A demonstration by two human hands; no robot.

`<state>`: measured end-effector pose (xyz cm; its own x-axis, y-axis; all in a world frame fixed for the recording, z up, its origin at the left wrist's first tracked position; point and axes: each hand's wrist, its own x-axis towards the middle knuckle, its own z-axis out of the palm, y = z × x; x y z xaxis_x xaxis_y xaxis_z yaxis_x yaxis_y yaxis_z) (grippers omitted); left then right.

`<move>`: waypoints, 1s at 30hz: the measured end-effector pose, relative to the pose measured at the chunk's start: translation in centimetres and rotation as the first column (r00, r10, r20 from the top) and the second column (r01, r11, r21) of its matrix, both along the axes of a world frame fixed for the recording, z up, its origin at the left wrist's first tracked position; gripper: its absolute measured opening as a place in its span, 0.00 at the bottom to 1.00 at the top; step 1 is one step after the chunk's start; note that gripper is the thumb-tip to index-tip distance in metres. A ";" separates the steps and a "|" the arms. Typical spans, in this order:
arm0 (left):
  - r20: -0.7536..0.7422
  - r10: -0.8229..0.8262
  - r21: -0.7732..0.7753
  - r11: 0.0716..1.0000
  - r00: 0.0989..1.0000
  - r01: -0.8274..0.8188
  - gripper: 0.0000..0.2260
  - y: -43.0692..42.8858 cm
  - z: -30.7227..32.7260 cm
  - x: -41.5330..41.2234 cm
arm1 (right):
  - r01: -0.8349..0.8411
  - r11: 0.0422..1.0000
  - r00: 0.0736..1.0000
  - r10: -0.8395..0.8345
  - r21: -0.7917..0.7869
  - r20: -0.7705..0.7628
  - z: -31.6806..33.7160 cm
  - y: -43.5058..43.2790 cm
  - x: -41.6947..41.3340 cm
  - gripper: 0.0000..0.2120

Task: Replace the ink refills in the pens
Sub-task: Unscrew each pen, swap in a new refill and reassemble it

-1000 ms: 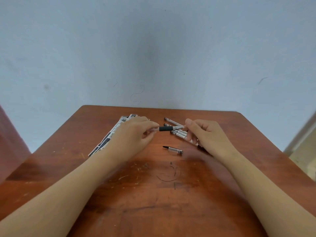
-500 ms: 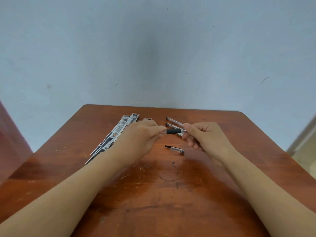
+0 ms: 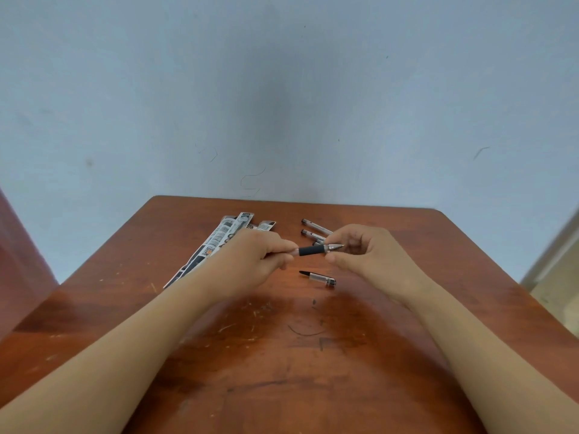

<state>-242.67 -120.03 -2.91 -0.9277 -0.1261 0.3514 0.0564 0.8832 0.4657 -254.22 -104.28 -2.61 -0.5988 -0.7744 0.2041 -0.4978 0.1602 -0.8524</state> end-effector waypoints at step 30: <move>-0.025 -0.007 -0.090 0.996 1.000 0.005 0.10 0.6 -0.2 0.1 | 0.015 1.000 0.962 -0.019 0.019 0.273 0.3 0.3 -0.5 0.06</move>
